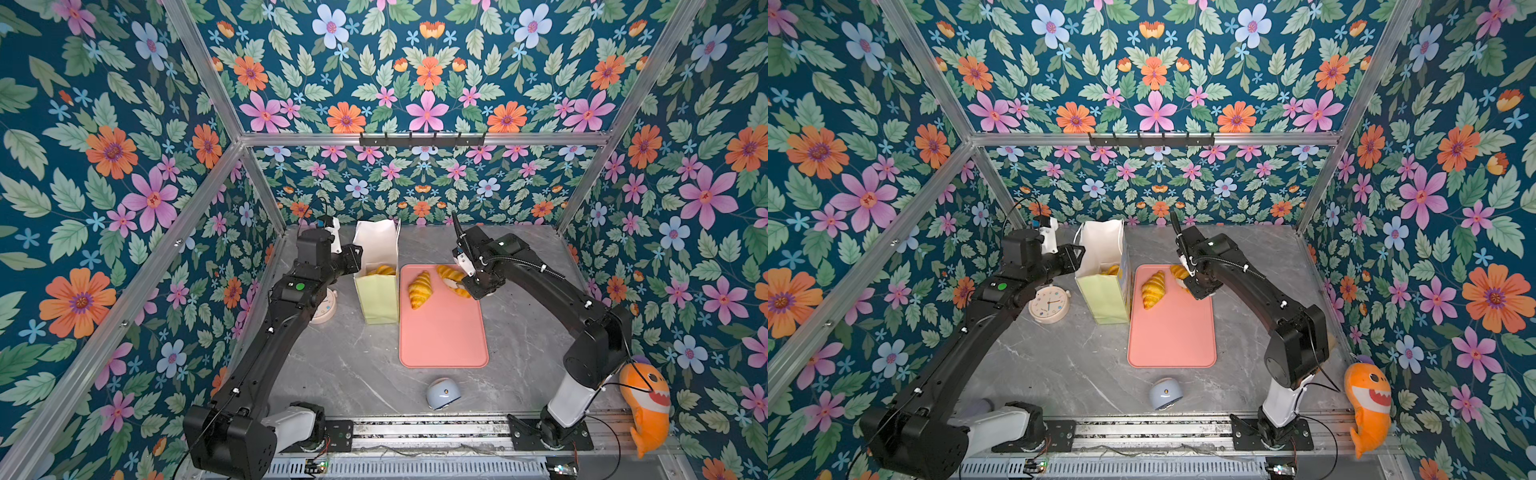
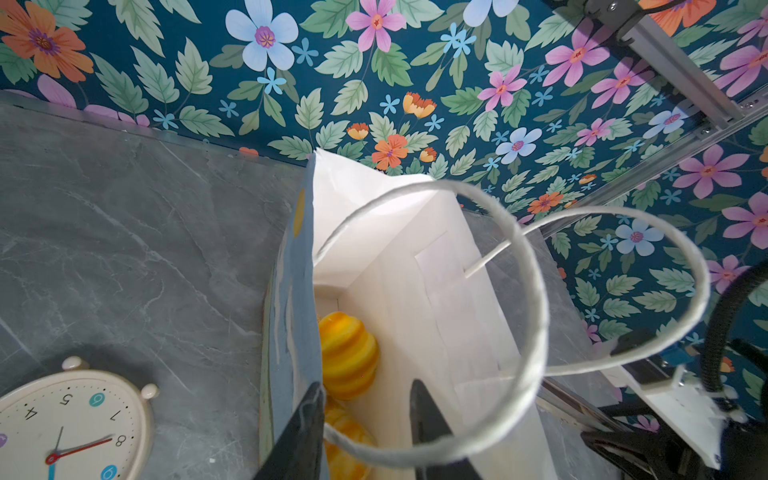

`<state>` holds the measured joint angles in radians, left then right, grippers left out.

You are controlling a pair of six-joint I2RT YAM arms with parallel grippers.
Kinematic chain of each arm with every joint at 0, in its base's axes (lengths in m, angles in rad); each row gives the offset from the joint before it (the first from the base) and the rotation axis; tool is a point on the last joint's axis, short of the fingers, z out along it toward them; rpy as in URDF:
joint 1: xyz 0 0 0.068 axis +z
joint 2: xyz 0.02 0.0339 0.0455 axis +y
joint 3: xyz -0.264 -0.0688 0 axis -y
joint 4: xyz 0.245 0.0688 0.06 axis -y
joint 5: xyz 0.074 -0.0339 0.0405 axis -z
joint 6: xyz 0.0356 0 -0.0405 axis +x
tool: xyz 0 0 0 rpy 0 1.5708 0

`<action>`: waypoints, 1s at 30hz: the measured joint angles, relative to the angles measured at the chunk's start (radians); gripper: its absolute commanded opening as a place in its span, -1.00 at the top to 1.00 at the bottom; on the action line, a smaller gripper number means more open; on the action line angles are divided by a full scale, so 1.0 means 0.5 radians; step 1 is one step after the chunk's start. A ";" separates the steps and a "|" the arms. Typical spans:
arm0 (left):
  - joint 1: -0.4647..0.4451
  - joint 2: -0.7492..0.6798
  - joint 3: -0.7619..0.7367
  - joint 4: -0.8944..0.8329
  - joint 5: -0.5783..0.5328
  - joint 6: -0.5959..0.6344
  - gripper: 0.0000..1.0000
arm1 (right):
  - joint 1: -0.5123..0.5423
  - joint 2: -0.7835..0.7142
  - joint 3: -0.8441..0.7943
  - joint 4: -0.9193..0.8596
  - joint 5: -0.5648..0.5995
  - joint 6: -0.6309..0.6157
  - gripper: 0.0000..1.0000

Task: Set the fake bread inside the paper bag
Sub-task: 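Pinch the croissant with the tongs and lift it off the tray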

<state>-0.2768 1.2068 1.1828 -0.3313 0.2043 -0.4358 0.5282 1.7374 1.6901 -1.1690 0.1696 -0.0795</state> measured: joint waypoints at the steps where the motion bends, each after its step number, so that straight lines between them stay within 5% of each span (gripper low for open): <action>1: 0.000 -0.005 0.002 -0.004 -0.003 0.004 0.24 | 0.000 -0.017 0.022 -0.017 -0.003 0.008 0.36; 30: 0.000 -0.117 0.011 -0.071 -0.053 0.034 0.19 | 0.019 -0.522 0.509 -0.272 -0.372 0.474 0.40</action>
<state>-0.2768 1.1481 1.1881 -0.3668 0.1780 -0.4191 0.5377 1.4765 1.9446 -1.3052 -0.0166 0.1574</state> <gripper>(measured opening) 0.405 0.316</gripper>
